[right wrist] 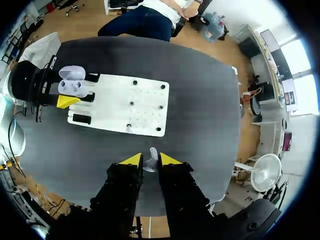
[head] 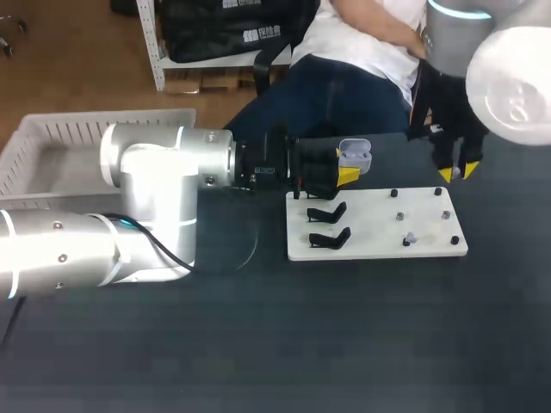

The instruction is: Pick up each earbud case from the left stands, insert the matching earbuds, close the lid, and place the case in the box.

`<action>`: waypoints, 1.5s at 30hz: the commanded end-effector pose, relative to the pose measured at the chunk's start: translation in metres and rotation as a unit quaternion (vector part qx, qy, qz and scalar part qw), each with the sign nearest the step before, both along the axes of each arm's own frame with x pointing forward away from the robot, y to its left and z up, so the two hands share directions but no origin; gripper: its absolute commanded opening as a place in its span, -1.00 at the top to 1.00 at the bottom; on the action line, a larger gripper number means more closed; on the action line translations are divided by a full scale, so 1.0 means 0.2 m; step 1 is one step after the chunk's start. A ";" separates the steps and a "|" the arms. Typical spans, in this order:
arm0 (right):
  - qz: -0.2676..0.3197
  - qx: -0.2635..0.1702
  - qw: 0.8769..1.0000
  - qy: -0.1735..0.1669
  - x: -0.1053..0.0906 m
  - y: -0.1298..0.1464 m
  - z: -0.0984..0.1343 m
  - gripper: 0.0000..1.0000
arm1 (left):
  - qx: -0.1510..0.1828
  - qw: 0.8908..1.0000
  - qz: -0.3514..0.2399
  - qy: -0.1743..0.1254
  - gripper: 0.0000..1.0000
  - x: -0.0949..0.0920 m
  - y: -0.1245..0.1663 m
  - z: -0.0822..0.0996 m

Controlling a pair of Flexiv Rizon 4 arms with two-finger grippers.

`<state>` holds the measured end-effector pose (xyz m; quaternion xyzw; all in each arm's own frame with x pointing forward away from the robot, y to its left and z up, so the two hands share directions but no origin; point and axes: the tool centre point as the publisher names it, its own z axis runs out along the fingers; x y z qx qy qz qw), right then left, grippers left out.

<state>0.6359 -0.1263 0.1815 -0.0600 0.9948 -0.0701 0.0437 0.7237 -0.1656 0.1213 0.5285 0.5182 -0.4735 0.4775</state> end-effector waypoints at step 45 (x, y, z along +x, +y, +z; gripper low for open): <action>-0.357 0.119 0.925 -0.061 0.23 0.40 0.11 1.00 | -0.002 1.000 0.001 -0.002 1.00 0.00 0.00 -0.01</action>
